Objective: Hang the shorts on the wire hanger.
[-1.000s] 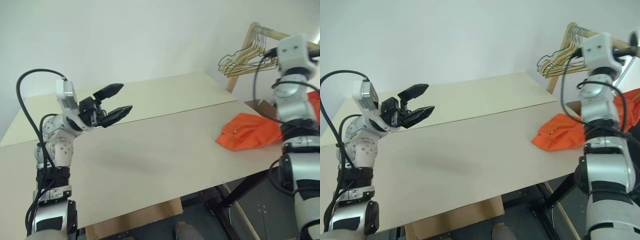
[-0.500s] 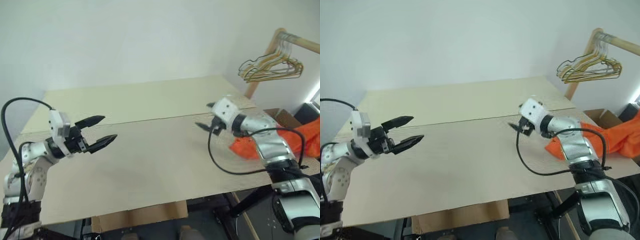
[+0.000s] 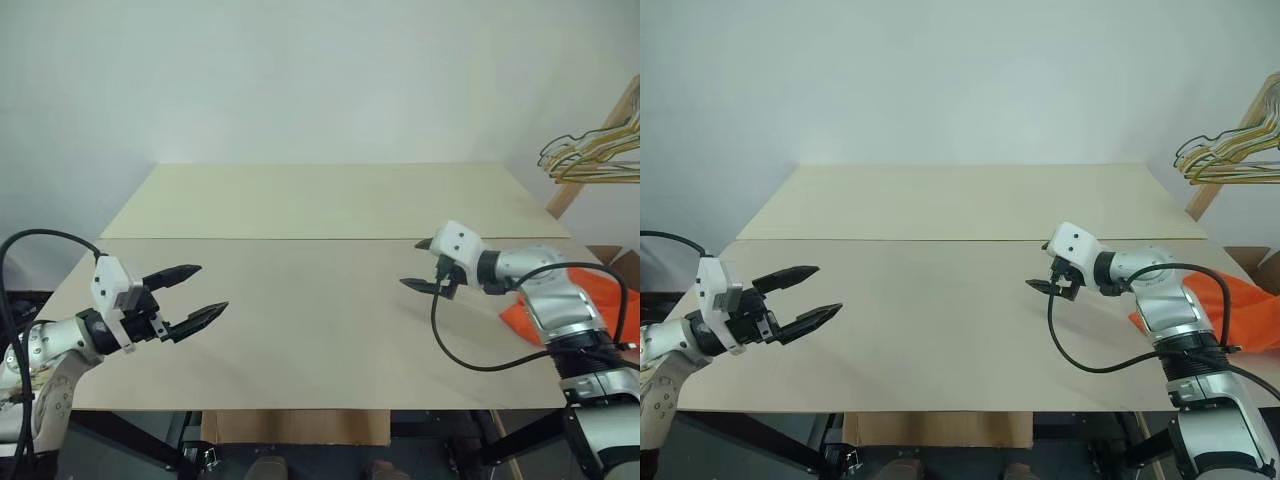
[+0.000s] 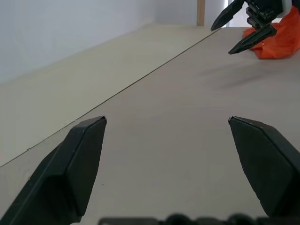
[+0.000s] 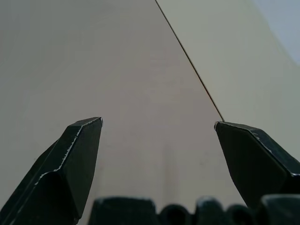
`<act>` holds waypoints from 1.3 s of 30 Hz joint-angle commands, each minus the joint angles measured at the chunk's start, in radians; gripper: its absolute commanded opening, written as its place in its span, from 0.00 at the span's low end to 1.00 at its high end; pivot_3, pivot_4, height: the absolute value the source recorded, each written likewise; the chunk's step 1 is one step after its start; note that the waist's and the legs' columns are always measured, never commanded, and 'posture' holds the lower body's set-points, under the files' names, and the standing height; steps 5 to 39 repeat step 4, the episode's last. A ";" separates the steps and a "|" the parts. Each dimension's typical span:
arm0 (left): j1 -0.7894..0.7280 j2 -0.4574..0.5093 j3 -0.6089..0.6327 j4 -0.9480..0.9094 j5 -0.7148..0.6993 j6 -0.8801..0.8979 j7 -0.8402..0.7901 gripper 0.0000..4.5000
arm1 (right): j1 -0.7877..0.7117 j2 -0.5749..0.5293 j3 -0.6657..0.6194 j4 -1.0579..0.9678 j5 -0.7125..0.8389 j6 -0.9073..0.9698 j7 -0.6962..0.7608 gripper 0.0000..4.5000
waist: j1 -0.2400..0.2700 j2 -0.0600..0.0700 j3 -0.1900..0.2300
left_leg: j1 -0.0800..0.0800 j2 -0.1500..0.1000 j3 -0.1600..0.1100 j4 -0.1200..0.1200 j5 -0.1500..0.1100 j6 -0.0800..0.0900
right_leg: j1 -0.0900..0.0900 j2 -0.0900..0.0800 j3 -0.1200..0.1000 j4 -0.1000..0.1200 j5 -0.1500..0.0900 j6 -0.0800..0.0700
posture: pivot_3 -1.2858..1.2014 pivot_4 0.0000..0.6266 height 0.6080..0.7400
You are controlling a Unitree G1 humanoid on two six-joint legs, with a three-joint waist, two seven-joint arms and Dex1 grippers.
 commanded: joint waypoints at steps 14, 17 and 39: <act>-0.039 0.024 0.007 -0.026 -0.027 0.017 -0.010 1.00 | 0.009 -0.002 -0.042 -0.048 0.002 -0.002 -0.022 0.99 | -0.002 0.000 0.000 | -0.001 0.000 0.000 0.000 0.000 0.000 | 0.000 0.000 0.000 0.000 0.000 0.000 | 0.59 0.00 1.00; -0.039 0.024 0.007 -0.026 -0.027 0.017 -0.010 1.00 | 0.009 -0.002 -0.042 -0.048 0.002 -0.002 -0.022 0.99 | -0.002 0.000 0.000 | -0.001 0.000 0.000 0.000 0.000 0.000 | 0.000 0.000 0.000 0.000 0.000 0.000 | 0.59 0.00 1.00; -0.039 0.024 0.007 -0.026 -0.027 0.017 -0.010 1.00 | 0.009 -0.002 -0.042 -0.048 0.002 -0.002 -0.022 0.99 | -0.002 0.000 0.000 | -0.001 0.000 0.000 0.000 0.000 0.000 | 0.000 0.000 0.000 0.000 0.000 0.000 | 0.59 0.00 1.00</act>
